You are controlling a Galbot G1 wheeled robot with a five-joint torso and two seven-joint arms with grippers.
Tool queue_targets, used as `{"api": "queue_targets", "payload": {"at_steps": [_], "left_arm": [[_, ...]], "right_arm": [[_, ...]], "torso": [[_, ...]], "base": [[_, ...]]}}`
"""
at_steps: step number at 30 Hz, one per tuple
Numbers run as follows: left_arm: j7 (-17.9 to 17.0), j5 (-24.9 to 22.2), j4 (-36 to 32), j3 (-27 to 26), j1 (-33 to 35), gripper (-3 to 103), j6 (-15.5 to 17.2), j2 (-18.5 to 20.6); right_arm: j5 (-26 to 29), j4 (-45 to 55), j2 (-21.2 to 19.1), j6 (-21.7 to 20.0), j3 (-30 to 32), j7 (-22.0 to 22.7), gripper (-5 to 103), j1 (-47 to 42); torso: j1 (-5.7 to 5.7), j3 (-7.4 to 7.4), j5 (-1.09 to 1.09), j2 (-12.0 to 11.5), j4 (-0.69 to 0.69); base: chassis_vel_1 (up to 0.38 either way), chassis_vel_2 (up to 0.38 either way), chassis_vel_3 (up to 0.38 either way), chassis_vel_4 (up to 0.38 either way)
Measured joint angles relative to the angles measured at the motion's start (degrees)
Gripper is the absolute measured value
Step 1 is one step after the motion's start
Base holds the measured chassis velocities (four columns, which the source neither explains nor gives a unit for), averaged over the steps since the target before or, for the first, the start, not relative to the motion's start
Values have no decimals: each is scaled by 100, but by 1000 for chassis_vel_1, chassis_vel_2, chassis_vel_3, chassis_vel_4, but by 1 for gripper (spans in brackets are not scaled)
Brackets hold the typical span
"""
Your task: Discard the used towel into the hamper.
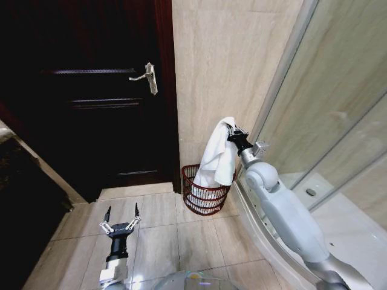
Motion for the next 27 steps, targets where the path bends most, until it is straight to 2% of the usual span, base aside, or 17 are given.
{"api": "queue_targets", "payload": {"at_steps": [13, 27], "left_arm": [[-32, 6, 49, -15, 12, 100, -84, 0], [-89, -11, 70, -81, 28, 100, -123, 0]], "right_arm": [[-10, 55, 41, -13, 111, -62, 5, -188], [-7, 20, 85, -43, 151, -44, 5, -132]], "torso": [[-124, -204, 0, -329, 0], [-222, -348, 0, -572, 0]], "base": [[0, 0, 0, 0], [0, 0, 0, 0]]}}
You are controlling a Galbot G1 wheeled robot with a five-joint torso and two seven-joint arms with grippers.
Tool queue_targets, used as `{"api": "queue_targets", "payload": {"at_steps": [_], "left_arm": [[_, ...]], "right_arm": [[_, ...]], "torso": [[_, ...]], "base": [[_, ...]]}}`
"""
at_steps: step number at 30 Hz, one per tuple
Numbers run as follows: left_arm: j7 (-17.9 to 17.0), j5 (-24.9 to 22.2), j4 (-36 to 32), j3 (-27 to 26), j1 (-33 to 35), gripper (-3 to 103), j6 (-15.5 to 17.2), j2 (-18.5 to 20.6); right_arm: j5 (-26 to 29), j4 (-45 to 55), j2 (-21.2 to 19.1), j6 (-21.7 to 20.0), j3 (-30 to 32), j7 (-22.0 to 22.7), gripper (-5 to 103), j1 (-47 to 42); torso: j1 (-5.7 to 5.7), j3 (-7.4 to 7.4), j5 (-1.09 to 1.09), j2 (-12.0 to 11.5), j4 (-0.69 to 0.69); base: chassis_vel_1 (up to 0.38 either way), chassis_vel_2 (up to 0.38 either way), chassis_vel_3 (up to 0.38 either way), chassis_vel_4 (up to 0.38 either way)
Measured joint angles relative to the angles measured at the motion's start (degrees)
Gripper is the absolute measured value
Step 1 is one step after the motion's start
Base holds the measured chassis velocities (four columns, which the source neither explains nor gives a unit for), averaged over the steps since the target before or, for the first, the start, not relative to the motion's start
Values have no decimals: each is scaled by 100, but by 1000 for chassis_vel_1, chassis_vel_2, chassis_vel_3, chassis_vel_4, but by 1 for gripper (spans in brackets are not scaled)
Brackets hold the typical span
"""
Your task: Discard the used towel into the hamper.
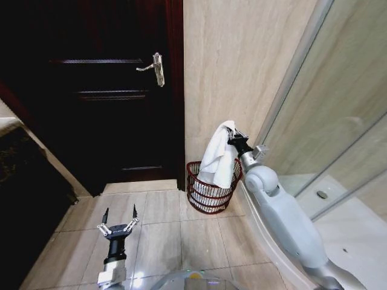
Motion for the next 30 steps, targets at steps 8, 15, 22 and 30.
{"api": "queue_targets", "payload": {"at_steps": [8, 15, 22, 30], "left_arm": [[-13, -6, 80, -26, -14, 100, -25, 0], [-233, -29, 64, -130, -97, 100, -61, 0], [-273, -62, -123, -171, -91, 100, -44, -1], [-265, -131, -324, -311, -57, 100, 23, 0]], "right_arm": [[18, -59, -5, -19, 60, -14, 5, 21], [-22, -353, 62, -144, 142, -62, 5, -20], [58, -781, 54, -352, 142, 59, 5, 103], [838, -914, -192, -983, 64, 210, 5, 81]], "torso": [[-50, -128, 0, -177, 0], [-85, -214, 0, -298, 0], [-84, -218, 1, -301, 0], [-77, -205, 1, -281, -1]], "base": [[0, 0, 0, 0], [0, 0, 0, 0], [0, 0, 0, 0], [0, 0, 0, 0]]}}
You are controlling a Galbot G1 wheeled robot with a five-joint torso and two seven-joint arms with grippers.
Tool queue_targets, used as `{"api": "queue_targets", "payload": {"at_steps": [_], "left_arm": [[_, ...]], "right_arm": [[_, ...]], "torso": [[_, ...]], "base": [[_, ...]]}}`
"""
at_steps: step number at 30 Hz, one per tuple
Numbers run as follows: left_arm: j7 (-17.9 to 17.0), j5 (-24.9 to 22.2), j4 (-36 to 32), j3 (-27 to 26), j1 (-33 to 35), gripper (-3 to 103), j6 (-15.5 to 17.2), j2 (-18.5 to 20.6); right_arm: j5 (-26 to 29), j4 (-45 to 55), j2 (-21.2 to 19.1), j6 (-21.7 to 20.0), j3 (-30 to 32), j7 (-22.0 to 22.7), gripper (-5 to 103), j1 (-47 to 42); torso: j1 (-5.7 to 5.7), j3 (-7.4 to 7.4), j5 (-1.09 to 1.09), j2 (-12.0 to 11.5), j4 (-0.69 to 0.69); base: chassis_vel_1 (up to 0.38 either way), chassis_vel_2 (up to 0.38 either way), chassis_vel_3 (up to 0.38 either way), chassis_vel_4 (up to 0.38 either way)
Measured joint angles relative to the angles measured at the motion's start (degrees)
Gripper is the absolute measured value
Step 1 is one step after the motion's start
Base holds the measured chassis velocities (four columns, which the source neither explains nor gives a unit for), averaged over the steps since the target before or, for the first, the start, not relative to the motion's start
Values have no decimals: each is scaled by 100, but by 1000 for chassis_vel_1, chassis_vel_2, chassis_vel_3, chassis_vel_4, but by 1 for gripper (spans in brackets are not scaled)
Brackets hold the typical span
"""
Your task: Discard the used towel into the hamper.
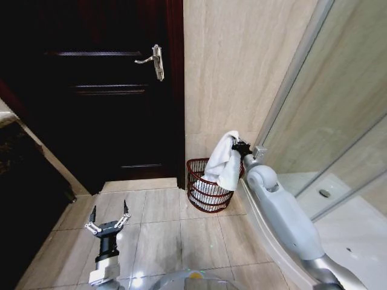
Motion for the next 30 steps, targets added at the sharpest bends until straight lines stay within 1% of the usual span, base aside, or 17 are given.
{"api": "queue_targets", "payload": {"at_steps": [1, 2, 5, 6, 7, 10, 11, 13, 14, 18, 20, 21, 22, 23, 24, 28, 30], "left_arm": [[1, -19, -8, -18, -1, 100, 6, 0], [1, -19, -8, -18, -1, 100, 6, 0], [3, -107, -31, -51, -9, 100, 27, 16], [3, -107, -31, -51, -9, 100, 27, 16], [4, -124, -31, -59, -14, 100, 29, 27], [8, -168, -44, -95, -26, 100, 31, 51], [8, -168, -44, -95, -26, 100, 31, 51], [11, -228, -60, -103, -34, 100, 40, 88], [12, -245, -58, -108, -43, 100, 43, 107], [15, -254, -28, -113, -52, 100, 45, 118], [18, -254, -24, -112, -51, 100, 45, 115], [18, -254, -24, -112, -51, 100, 45, 115], [19, -254, -22, -112, -51, 100, 45, 114], [21, -254, -11, -116, -54, 100, 45, 115], [22, -254, 12, -123, -63, 100, 45, 117], [23, -245, 69, -123, -78, 100, 45, 112], [24, -209, 122, -93, -81, 100, 38, 86]], "right_arm": [[182, 3, -40, -162, -23, 113, 5, 48], [182, 3, -40, -162, -23, 113, 5, 48], [776, 59, -155, -608, -97, 489, 5, 178], [776, 59, -155, -608, -97, 489, 5, 178], [1112, 96, -204, -851, -118, 664, 5, 247], [1954, 168, -367, -1594, -185, 933, 5, 449], [1954, 168, -367, -1594, -185, 933, 5, 449], [2419, 94, -406, -1878, -283, 1164, 5, 621], [2521, -26, -384, -1943, -324, 1233, 5, 704], [2508, -340, -240, -1949, -375, 1301, 5, 860], [2119, -463, -129, -1729, -370, 1252, 5, 922], [2119, -463, -129, -1729, -370, 1252, 5, 922], [1911, -462, -112, -1583, -361, 1204, 5, 939], [1677, -397, -108, -1439, -313, 1157, 5, 960], [1598, -238, -116, -1366, -238, 1140, 5, 990], [1717, 159, -147, -1307, -84, 1200, 5, 1103], [1789, 407, -188, -1160, -45, 1250, 5, 1352]], "torso": [[1, 1, 0, 2, 0], [1, 1, 0, 2, 0], [4, 6, -1, 8, 1], [4, 6, -1, 8, 1], [4, 7, 0, 11, 0], [6, 11, -1, 19, 0], [6, 11, -1, 19, 0], [7, 12, -1, 22, 0], [8, 14, -2, 24, 0], [10, 17, 0, 25, 1], [10, 19, 1, 27, 1], [10, 19, 1, 27, 1], [11, 20, 1, 28, 1], [11, 20, 0, 30, 1], [11, 20, 1, 30, 1], [11, 21, -2, 33, 0], [11, 22, -1, 34, 0]], "base": [[0, 0, 0, 0], [0, 0, 0, 0], [0, 0, 0, 0], [0, 0, 0, 0], [0, 0, 0, 0], [0, 0, 0, 0], [0, 0, 0, 0], [0, 0, 0, 0], [0, 0, 0, 0], [0, 0, 0, 0], [0, 0, 0, 0], [0, 0, 0, 0], [0, 0, 0, 0], [0, 0, 0, 0], [0, 0, 0, 0], [0, 0, 0, 0], [0, 0, 0, 0]]}}
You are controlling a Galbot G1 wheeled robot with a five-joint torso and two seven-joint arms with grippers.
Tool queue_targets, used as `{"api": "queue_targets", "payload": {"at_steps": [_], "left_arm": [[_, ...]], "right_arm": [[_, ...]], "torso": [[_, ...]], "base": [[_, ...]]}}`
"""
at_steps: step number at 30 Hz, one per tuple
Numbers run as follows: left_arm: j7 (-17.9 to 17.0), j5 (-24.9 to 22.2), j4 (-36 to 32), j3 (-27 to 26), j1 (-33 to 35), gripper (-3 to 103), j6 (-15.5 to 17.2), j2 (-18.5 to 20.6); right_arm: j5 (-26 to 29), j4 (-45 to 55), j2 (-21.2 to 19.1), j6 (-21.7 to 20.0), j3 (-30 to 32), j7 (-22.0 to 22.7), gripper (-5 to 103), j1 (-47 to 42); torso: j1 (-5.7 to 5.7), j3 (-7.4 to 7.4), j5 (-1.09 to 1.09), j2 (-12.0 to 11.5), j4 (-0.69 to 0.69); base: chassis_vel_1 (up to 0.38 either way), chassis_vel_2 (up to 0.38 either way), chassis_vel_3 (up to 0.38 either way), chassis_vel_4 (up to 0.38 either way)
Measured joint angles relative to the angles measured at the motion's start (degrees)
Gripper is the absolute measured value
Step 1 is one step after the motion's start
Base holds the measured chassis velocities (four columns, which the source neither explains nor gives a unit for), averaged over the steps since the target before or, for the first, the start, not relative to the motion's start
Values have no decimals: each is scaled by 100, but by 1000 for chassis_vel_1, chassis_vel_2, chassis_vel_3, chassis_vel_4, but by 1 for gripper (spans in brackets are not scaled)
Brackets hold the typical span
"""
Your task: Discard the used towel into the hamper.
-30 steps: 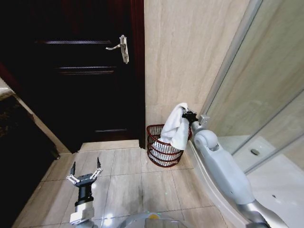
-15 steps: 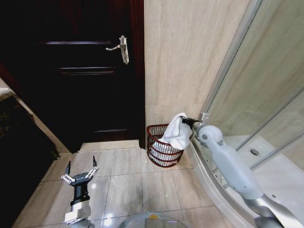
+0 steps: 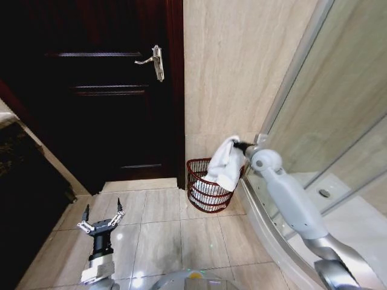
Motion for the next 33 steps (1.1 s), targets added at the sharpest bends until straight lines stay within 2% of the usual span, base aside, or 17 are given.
{"api": "queue_targets", "payload": {"at_steps": [5, 8, 15, 23, 25, 27, 28, 30, 31, 33], "left_arm": [[1, 79, 15, 39, 3, 100, -12, -45], [1, 87, -28, 34, 5, 100, -12, -54], [6, 94, -101, 18, -7, 100, 4, -63], [6, 103, -131, 1, 33, 100, 8, -76], [6, 111, -143, 4, 54, 100, 12, -82], [6, 124, -144, 21, 66, 100, 12, -85], [6, 124, -144, 21, 66, 100, 12, -85], [6, 125, -142, 28, 74, 100, 12, -77], [6, 125, -142, 28, 74, 100, 12, -77], [5, 125, -110, 25, 58, 100, 10, -63]], "right_arm": [[-239, -237, 0, 389, -138, -55, 5, 702], [-314, -358, 28, 481, -211, -80, 5, 745], [-845, -785, 227, 686, -300, -458, 5, -142], [-964, -713, 384, 672, -259, -598, 5, -918], [-733, -718, 380, 524, -277, -538, 5, -1090], [-224, -726, 344, 286, -337, -200, 5, -1189], [-224, -726, 344, 286, -337, -200, 5, -1189], [413, -726, 278, -52, -397, 165, 5, -1186], [413, -726, 278, -52, -397, 165, 5, -1186], [879, -769, 203, -304, -471, 383, 5, -1055]], "torso": [[1, 1, -2, 2, 1], [2, 2, -2, 3, 2], [3, 4, 2, 4, 0], [3, 4, 0, 7, 0], [3, 4, 1, 7, 0], [3, 4, 0, 7, -1], [3, 4, 0, 7, -1], [3, 5, 1, 7, 0], [3, 5, 1, 7, 0], [3, 5, -1, 7, 0]], "base": [[0, 0, 0, 0], [0, 0, 0, 0], [0, 0, 0, 0], [0, 0, 0, 0], [0, 0, 0, 0], [0, 0, 0, 0], [0, 0, 0, 0], [0, 0, 0, 0], [0, 0, 0, 0], [0, 0, 0, 0]]}}
